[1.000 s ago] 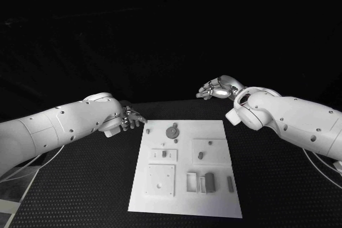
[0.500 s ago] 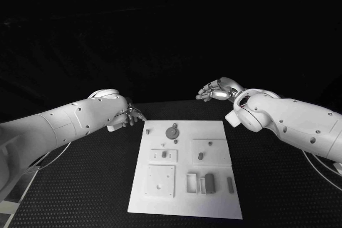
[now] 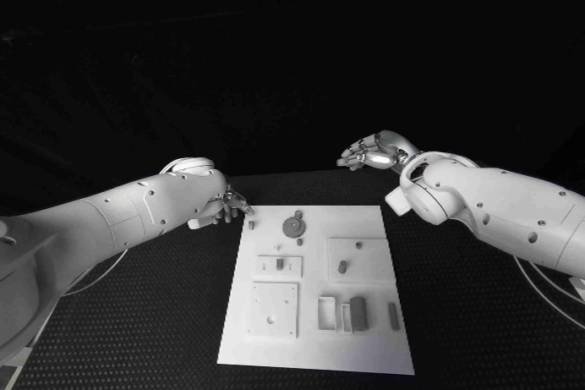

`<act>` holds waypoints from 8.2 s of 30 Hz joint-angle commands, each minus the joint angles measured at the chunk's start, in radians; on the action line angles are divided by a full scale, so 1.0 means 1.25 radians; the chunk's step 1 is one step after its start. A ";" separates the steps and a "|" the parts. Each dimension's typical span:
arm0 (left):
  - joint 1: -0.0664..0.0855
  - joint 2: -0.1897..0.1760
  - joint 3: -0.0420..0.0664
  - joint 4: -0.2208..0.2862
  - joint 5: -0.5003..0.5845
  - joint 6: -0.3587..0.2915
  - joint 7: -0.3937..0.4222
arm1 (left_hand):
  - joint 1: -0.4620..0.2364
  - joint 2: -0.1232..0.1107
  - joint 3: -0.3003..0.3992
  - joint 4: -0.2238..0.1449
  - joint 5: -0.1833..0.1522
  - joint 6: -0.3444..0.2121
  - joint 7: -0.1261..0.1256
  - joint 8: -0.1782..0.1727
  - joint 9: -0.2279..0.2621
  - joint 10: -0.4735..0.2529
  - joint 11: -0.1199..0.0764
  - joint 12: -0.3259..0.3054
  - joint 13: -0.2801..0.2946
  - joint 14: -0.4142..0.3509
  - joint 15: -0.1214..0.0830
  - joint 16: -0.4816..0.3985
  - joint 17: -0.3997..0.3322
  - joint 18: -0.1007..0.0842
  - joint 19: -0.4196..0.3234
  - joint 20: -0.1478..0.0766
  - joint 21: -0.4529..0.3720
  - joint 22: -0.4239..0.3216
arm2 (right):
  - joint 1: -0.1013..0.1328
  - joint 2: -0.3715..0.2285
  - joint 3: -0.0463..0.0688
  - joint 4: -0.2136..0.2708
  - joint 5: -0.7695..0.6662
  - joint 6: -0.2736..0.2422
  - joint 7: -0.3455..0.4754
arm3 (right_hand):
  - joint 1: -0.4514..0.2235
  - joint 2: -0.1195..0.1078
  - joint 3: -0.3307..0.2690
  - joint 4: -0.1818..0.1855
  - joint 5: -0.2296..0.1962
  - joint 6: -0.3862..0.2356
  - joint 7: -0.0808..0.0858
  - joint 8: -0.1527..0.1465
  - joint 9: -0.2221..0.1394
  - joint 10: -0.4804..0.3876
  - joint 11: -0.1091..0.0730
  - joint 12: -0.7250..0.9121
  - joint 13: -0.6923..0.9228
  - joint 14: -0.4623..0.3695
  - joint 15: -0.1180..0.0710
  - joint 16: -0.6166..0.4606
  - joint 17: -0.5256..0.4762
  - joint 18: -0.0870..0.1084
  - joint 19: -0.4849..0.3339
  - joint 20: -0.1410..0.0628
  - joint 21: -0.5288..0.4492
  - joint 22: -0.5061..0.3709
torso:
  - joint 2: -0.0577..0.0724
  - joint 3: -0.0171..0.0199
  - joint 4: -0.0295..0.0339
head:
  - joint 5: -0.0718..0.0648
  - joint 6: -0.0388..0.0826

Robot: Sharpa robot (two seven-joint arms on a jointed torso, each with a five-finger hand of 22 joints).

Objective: Assemble the parts on the task board

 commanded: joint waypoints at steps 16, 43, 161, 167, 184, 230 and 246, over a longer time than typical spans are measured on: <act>-0.008 0.015 -0.001 -0.008 0.010 0.042 0.023 | 0.006 0.028 -0.012 0.013 -0.003 0.020 0.003 0.000 -0.010 -0.019 0.013 0.003 -0.004 -0.006 -0.001 0.012 -0.007 0.016 0.004 0.004 -0.004 0.005 | 0.000 0.003 0.000 -0.002 0.010 0.012 0.006 | 0.000 0.009 -0.004 0.000 -0.002 -0.005 0.003 0.004 -0.003 -0.004 0.005 0.004 -0.006 -0.005 0.002 -0.006 -0.004 -0.011 -0.012 0.001 0.005 0.009 | -0.001 -0.0009 0.0011 | -0.005 -0.008; -0.014 0.023 -0.001 -0.001 0.027 0.047 0.036 | 0.055 0.066 -0.040 -0.017 -0.002 0.036 -0.002 0.006 -0.025 -0.015 0.008 0.015 -0.010 -0.004 -0.005 0.029 -0.022 0.015 0.010 0.000 -0.004 0.018 | -0.001 0.007 0.000 -0.004 0.009 0.016 0.001 | 0.000 0.010 -0.004 -0.001 -0.002 -0.005 0.003 0.005 -0.003 -0.003 0.005 0.005 -0.010 -0.006 0.002 -0.007 -0.007 -0.012 -0.017 0.002 0.005 0.014 | -0.002 -0.0005 0.0008 | -0.006 -0.011; -0.026 0.044 -0.002 -0.046 0.082 0.034 0.044 | 0.052 0.128 -0.027 -0.079 -0.002 0.055 -0.008 0.026 -0.058 -0.009 0.003 0.033 -0.039 -0.004 -0.011 0.061 -0.071 0.009 0.027 -0.007 -0.024 0.038 | -0.001 0.007 0.000 0.001 0.009 0.041 -0.002 | -0.003 0.012 -0.002 0.000 -0.002 -0.005 0.003 0.008 -0.005 -0.003 0.005 0.010 -0.020 -0.008 0.004 -0.008 -0.013 -0.012 -0.021 0.002 0.005 0.023 | -0.001 -0.0009 0.0016 | -0.012 -0.014; -0.026 0.045 -0.002 -0.045 0.082 0.035 0.044 | 0.082 0.145 -0.007 -0.107 -0.001 0.061 -0.010 0.033 -0.058 -0.009 0.001 0.036 -0.041 -0.003 -0.012 0.065 -0.075 0.008 0.029 -0.007 -0.024 0.041 | -0.001 0.007 0.000 0.002 0.009 0.043 -0.003 | -0.003 0.012 -0.002 0.000 -0.002 -0.005 0.003 0.008 -0.005 -0.003 0.005 0.010 -0.020 -0.008 0.004 -0.008 -0.013 -0.012 -0.021 0.002 0.005 0.024 | -0.001 -0.0010 0.0017 | -0.012 -0.015; -0.026 0.039 -0.001 -0.050 0.099 0.030 0.056 | 0.104 0.176 0.075 -0.199 0.041 0.128 -0.036 0.105 -0.042 0.027 -0.018 0.042 -0.057 0.021 -0.028 0.085 -0.086 -0.001 0.056 -0.019 -0.012 0.045 | -0.001 0.009 0.000 -0.001 0.009 0.044 -0.001 | -0.008 0.015 -0.002 0.003 -0.002 -0.005 0.003 0.008 -0.006 -0.003 0.005 0.012 -0.023 -0.009 0.004 -0.008 -0.015 -0.012 -0.020 0.003 0.006 0.026 | -0.001 -0.0009 0.0010 | -0.013 -0.016; 0.003 -0.156 -0.035 0.373 0.118 -0.060 -0.018 | 0.089 0.171 0.089 -0.213 0.067 0.134 -0.047 0.148 -0.033 0.055 -0.030 0.052 -0.057 0.043 -0.040 0.101 -0.084 -0.005 0.075 -0.032 0.009 0.046 | -0.001 0.011 -0.001 -0.069 0.014 0.047 0.009 | -0.008 0.017 0.000 0.002 -0.002 -0.006 0.003 0.009 -0.006 -0.004 0.005 0.013 -0.027 -0.007 0.003 -0.006 -0.016 -0.011 -0.021 0.003 0.005 0.028 | -0.007 -0.0029 0.0126 | -0.019 -0.026; -0.023 -0.154 -0.055 0.383 0.125 -0.084 -0.015 | 0.086 0.174 0.091 -0.218 0.077 0.134 -0.049 0.153 -0.033 0.057 -0.031 0.054 -0.056 0.045 -0.042 0.104 -0.084 -0.006 0.076 -0.034 0.012 0.046 | -0.001 0.008 -0.001 -0.060 0.014 0.050 0.008 | -0.009 0.017 0.000 0.003 -0.002 -0.006 0.003 0.010 -0.007 -0.004 0.005 0.014 -0.028 -0.008 0.004 -0.006 -0.016 -0.011 -0.021 0.003 0.005 0.029 | -0.007 -0.0018 0.0130 | -0.021 -0.032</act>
